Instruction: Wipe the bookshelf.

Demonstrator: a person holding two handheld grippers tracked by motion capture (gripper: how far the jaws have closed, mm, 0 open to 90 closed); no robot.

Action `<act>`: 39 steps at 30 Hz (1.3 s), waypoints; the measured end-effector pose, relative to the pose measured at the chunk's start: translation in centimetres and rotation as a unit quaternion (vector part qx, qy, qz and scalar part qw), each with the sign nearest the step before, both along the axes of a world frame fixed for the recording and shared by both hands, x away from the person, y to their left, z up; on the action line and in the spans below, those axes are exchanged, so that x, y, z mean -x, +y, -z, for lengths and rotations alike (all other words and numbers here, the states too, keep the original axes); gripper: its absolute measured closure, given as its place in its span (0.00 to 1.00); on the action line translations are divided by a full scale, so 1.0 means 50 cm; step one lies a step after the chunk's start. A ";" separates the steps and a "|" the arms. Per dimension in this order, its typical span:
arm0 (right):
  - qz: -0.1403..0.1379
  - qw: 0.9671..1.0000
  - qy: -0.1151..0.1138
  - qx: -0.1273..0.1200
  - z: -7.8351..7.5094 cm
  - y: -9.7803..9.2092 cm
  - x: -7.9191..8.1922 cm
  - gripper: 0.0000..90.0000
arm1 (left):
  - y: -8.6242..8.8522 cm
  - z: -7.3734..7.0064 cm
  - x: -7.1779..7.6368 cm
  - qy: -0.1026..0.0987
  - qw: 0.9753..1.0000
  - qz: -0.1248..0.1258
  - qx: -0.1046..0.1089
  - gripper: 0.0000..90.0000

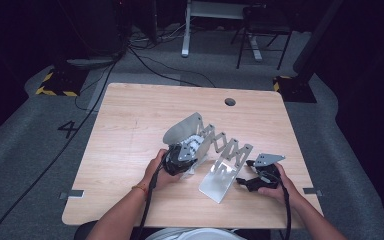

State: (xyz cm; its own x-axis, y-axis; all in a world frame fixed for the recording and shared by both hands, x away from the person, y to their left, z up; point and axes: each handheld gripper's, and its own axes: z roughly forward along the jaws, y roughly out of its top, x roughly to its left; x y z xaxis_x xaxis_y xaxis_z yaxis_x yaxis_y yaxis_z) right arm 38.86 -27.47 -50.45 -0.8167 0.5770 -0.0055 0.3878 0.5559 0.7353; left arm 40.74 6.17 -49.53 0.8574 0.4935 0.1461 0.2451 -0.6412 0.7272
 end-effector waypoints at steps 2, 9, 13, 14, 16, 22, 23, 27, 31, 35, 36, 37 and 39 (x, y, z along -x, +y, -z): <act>0.000 1.000 0.000 0.000 0.000 0.000 0.000 0.17 | 0.001 -0.006 0.001 -0.007 1.000 0.000 0.003 0.87; -0.001 1.000 -0.001 0.000 0.000 0.000 0.000 0.17 | 0.011 -0.071 0.020 -0.052 0.997 0.009 0.063 0.87; -0.001 1.000 -0.001 0.000 0.000 0.000 -0.001 0.17 | 0.027 -0.109 0.037 -0.079 0.992 0.009 0.098 0.87; -0.001 1.000 -0.001 0.000 0.000 0.000 -0.001 0.17 | 0.031 -0.118 0.040 -0.086 0.991 0.010 0.106 0.87; -0.001 1.000 -0.001 0.000 0.000 0.000 -0.001 0.17 | 0.039 -0.133 0.048 -0.093 0.987 0.007 0.127 0.87; -0.002 1.000 -0.001 0.000 0.000 0.000 -0.001 0.17 | 0.046 -0.142 0.053 -0.105 0.986 0.005 0.130 0.87; -0.002 1.000 -0.001 0.000 0.000 0.000 -0.001 0.17 | 0.045 -0.137 0.050 -0.101 0.987 0.007 0.124 0.87; -0.002 1.000 -0.001 0.000 0.000 0.000 -0.001 0.17 | 0.037 -0.107 0.035 -0.079 0.993 0.005 0.091 0.87; -0.002 1.000 -0.001 0.000 0.000 0.000 -0.001 0.17 | 0.025 -0.069 0.020 -0.056 0.998 0.007 0.041 0.87; -0.001 1.000 -0.001 0.000 0.000 0.000 0.000 0.17 | 0.021 -0.035 0.014 -0.021 1.000 0.001 0.015 0.87; -0.001 1.000 -0.001 0.000 0.000 0.000 0.000 0.17 | 0.020 -0.028 0.014 -0.014 1.000 0.003 0.008 0.87; -0.001 1.000 -0.001 0.000 0.000 0.000 0.000 0.17 | 0.018 -0.019 0.016 -0.007 1.000 0.004 0.005 0.87; -0.001 1.000 -0.001 0.000 0.000 0.000 0.000 0.17 | 0.015 -0.011 0.018 0.000 1.000 0.006 -0.003 0.87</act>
State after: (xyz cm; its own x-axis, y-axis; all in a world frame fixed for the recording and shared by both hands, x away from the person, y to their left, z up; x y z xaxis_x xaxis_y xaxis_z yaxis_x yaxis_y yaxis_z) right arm 38.88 -27.47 -50.44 -0.8180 0.5752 -0.0077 0.3848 0.5571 0.7359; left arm 39.83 6.91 -49.00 0.8638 0.4814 0.1485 0.2373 -0.6488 0.7230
